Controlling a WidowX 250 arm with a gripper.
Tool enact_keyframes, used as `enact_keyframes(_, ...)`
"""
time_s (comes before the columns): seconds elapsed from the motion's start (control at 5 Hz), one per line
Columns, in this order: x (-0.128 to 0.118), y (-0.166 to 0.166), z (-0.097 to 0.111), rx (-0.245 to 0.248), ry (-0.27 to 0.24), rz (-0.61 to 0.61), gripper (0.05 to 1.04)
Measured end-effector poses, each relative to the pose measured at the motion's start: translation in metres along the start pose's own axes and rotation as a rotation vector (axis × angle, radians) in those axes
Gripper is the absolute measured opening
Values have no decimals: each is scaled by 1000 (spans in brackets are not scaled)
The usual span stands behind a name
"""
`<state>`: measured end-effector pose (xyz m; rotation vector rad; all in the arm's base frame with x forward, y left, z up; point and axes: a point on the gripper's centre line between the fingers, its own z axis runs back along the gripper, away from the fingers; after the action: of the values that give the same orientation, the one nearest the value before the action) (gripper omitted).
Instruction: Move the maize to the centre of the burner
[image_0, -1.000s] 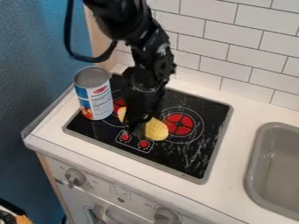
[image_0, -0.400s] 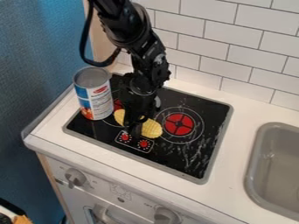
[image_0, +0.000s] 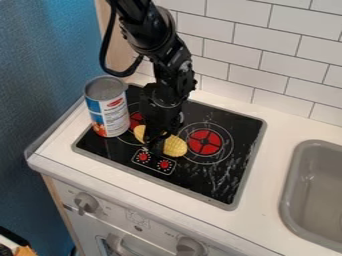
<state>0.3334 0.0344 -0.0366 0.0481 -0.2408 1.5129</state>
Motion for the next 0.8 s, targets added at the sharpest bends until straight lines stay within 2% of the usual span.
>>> enact_keyframes(0.2, -1, -1, 1, 9, 0, 14, 974)
enact_keyframes(0.4, -5, 1, 2, 18, 5, 7, 1007)
enact_keyframes(0.6, -3, -2, 11, 8, 6, 10, 1001)
enact_keyframes(0.8, 2, -5, 35, -6, -4, 25, 1001)
